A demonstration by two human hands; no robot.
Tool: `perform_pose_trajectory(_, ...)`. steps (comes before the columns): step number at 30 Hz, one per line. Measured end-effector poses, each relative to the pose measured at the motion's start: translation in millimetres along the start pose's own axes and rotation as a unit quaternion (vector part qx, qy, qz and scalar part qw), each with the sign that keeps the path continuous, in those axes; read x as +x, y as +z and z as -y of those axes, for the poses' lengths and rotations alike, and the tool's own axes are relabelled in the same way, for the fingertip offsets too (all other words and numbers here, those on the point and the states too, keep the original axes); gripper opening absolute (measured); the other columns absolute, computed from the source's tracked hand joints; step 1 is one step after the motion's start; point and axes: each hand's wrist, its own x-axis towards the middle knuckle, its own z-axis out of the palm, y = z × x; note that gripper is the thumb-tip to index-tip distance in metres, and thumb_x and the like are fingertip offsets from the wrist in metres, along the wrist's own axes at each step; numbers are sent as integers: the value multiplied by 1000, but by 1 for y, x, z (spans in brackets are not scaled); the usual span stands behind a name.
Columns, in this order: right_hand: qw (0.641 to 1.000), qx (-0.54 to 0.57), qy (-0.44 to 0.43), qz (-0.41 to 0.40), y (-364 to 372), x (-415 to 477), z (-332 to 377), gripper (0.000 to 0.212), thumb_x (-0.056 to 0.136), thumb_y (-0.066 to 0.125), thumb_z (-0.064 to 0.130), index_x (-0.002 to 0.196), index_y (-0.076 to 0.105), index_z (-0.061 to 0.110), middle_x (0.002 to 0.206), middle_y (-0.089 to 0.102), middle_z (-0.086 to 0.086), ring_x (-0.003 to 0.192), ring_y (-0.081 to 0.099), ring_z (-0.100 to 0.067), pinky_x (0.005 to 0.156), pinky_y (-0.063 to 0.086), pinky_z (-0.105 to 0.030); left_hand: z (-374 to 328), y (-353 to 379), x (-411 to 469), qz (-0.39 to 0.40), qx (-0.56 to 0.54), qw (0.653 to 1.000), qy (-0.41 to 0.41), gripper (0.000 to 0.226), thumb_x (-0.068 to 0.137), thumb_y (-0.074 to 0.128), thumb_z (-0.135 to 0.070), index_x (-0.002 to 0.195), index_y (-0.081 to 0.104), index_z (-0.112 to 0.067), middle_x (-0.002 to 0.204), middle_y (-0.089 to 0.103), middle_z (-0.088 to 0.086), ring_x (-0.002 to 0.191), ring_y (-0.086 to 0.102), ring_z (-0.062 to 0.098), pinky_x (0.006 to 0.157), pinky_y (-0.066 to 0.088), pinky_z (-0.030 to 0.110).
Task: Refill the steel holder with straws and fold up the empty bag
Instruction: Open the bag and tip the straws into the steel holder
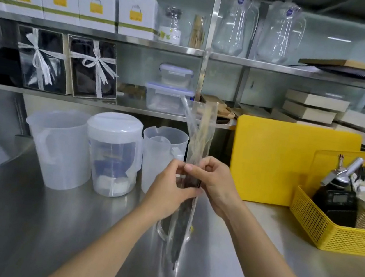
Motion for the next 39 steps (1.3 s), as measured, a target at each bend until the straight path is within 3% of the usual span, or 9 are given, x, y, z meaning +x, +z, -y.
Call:
perform_pose_trajectory(11,994,78,-47,62,-16,-1,-4,17,73,69,14,65,54,12,58,63,3,57,62,-12,56,49,-21,10,-16,5,-48,-96,994,-29,18,83,62,-18,68,53,-16,87,67,28,87,64,44,82,51,59)
perform_pose_trajectory(14,994,93,-56,11,-20,1,-8,25,81,63,5,60,53,14,53,60,5,51,57,-10,55,46,-18,18,-21,9,-90,-115,988,-53,13,86,56,-23,74,51,-19,89,68,21,85,67,34,83,53,50)
perform_pose_trajectory(19,988,123,-19,-89,-27,8,-13,29,81,65,9,57,49,15,53,52,-1,49,48,-15,56,46,-22,19,-30,18,-169,-176,961,-130,13,93,32,0,89,41,-8,67,50,7,57,51,17,52,51,29)
perform_pose_trajectory(21,983,141,10,-116,-30,11,-14,29,82,66,10,59,48,14,54,49,-5,44,47,-15,47,44,-24,25,-33,21,-174,-185,955,-155,13,96,35,-16,101,44,-10,69,45,6,58,45,16,49,50,27)
perform_pose_trajectory(23,979,139,39,-141,-35,13,-18,30,82,65,10,59,47,14,54,47,-6,42,46,-14,43,43,-25,29,-35,20,-115,-231,947,-190,56,84,41,-63,122,48,-21,96,57,9,84,58,19,74,53,36)
perform_pose_trajectory(25,976,134,67,-157,-38,13,-23,30,83,65,10,59,47,14,53,49,-7,41,45,-15,44,40,-26,29,-35,20,-40,-245,947,-205,81,62,53,-78,132,43,-38,132,49,-4,121,45,17,105,33,46)
perform_pose_trajectory(28,975,117,96,-164,-42,13,-32,28,83,65,10,61,48,14,54,53,-7,41,46,-15,44,40,-26,28,-31,17,25,-127,971,-202,55,68,74,-41,114,59,-16,122,57,-1,109,51,18,93,39,37)
perform_pose_trajectory(32,975,73,120,-171,-43,14,-41,26,83,66,14,65,48,13,60,53,-7,54,46,-21,58,43,-32,30,-25,18,10,-88,973,-211,12,78,66,-13,78,69,-1,85,65,14,64,56,16,62,45,31)
perform_pose_trajectory(39,963,-156,76,-205,-38,11,-42,19,85,63,21,99,53,12,96,56,-4,90,53,-20,78,44,-31,17,-18,16,-40,-162,953,-253,12,88,52,-1,79,58,-6,62,62,5,52,58,15,57,56,32)
